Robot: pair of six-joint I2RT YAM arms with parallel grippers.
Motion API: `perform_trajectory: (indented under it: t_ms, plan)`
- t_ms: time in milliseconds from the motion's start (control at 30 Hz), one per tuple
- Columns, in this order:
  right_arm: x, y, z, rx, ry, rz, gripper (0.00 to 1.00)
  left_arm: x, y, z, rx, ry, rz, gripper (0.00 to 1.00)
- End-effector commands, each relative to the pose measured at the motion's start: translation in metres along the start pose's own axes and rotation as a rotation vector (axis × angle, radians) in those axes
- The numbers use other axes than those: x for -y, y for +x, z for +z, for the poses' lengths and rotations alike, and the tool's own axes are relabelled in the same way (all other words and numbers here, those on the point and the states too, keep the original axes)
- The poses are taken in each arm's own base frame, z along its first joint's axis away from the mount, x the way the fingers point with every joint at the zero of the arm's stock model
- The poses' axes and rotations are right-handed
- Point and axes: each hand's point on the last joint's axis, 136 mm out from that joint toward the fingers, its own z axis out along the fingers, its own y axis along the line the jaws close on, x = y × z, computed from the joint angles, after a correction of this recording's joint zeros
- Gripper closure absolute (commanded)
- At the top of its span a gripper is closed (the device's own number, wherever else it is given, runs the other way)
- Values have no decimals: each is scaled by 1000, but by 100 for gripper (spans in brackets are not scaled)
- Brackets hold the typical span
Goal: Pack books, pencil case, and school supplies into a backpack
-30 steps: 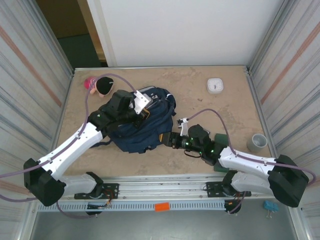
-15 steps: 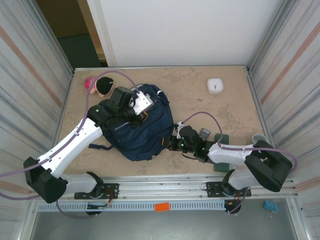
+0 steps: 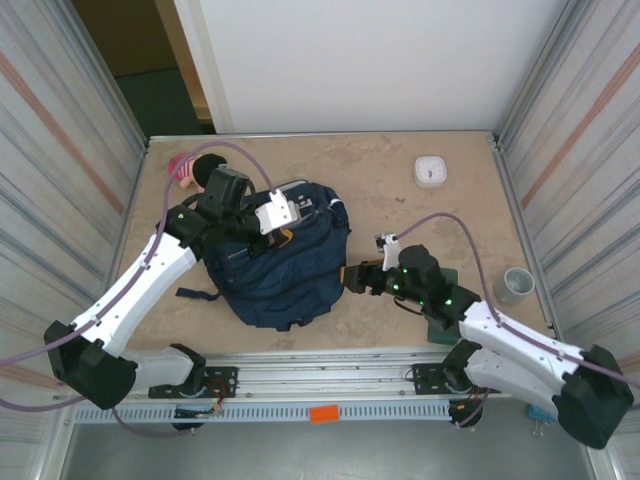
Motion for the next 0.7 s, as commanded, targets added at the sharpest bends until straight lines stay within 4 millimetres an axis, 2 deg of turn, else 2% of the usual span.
perform_trajectory:
  t_ms: [0, 100, 233, 433, 667]
  plan:
    - [-4, -11, -22, 6, 3, -113, 21, 12, -63, -31, 270, 17, 277, 100]
    - [-5, -36, -35, 95, 18, -157, 6, 22, -61, -33, 302, 29, 346, 100]
    - [-34, -58, -39, 107, -104, -236, 5, 35, -47, -30, 286, 63, 435, 100]
    - [-60, -63, -21, 18, -216, -443, 5, 46, -32, -20, 269, 104, 475, 100]
    - [-92, -54, 3, -106, -433, -538, 10, 46, -32, -13, 272, 110, 425, 100]
